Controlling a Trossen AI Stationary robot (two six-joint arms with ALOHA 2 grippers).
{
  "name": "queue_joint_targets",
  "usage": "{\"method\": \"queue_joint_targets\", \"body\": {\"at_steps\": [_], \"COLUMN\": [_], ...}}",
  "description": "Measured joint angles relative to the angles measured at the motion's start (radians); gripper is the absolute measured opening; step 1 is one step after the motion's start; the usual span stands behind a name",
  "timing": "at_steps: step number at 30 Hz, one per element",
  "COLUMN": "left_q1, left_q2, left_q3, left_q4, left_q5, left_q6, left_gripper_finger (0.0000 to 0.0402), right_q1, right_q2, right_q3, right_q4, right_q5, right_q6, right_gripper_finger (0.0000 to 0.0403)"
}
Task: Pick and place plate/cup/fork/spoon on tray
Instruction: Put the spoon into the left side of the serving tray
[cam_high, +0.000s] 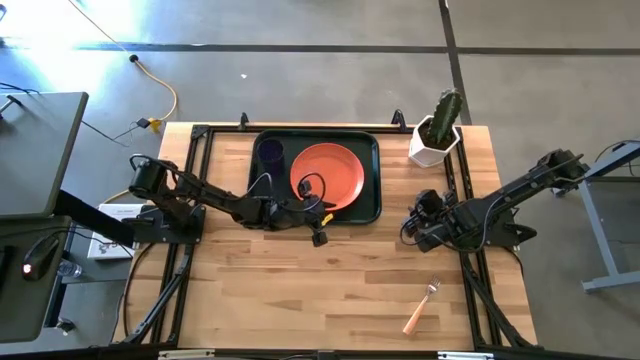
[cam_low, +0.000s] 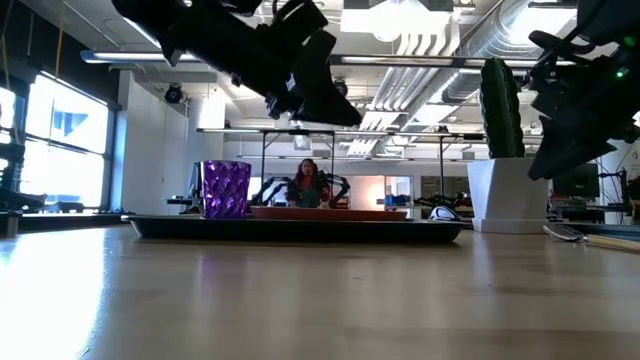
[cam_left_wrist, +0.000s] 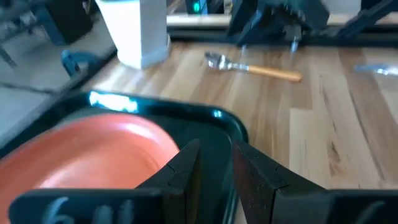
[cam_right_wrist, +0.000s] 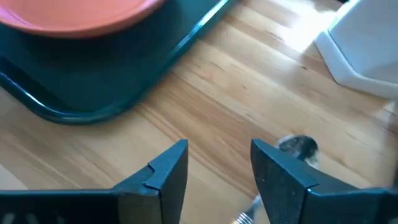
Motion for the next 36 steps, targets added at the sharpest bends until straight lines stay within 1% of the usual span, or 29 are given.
{"method": "queue_joint_targets", "body": {"at_steps": [8,11,13,18,21,27,32,36], "left_q1": [0.000,0.000,0.000,-0.001,-0.005,-0.006,-0.006,-0.006], "left_q2": [0.081,0.101,0.112,0.149,0.169,0.183,0.183,0.183], "left_q3": [-0.001,0.000,0.000,0.000,0.000,0.001,0.001,0.001], "left_q4": [0.003,0.015,0.041,0.100,0.123,0.165,0.166,0.165], "left_q5": [0.000,0.002,0.002,0.008,0.008,0.008,0.008,0.008], "left_q6": [-0.026,-0.033,-0.034,-0.034,-0.027,-0.017,-0.017,-0.030], "left_gripper_finger": [0.0082,0.0082,0.0082,0.0082,0.0082,0.0082,0.0082,0.0082], "right_q1": [0.000,0.000,0.000,0.012,0.012,0.011,0.010,0.009], "right_q2": [-0.001,-0.001,0.001,0.021,0.043,0.108,0.158,0.199], "right_q3": [0.000,0.000,0.000,-0.032,-0.050,-0.079,-0.080,-0.080], "right_q4": [-0.035,-0.033,-0.023,0.086,0.130,0.154,0.176,0.182], "right_q5": [-0.072,-0.078,-0.063,0.040,0.046,0.043,0.042,0.078], "right_q6": [0.047,0.070,0.100,0.129,0.117,0.147,0.147,0.133], "right_gripper_finger": [0.0172,0.0168,0.0164,0.0156,0.0154,0.0154,0.0154,0.0154]}}
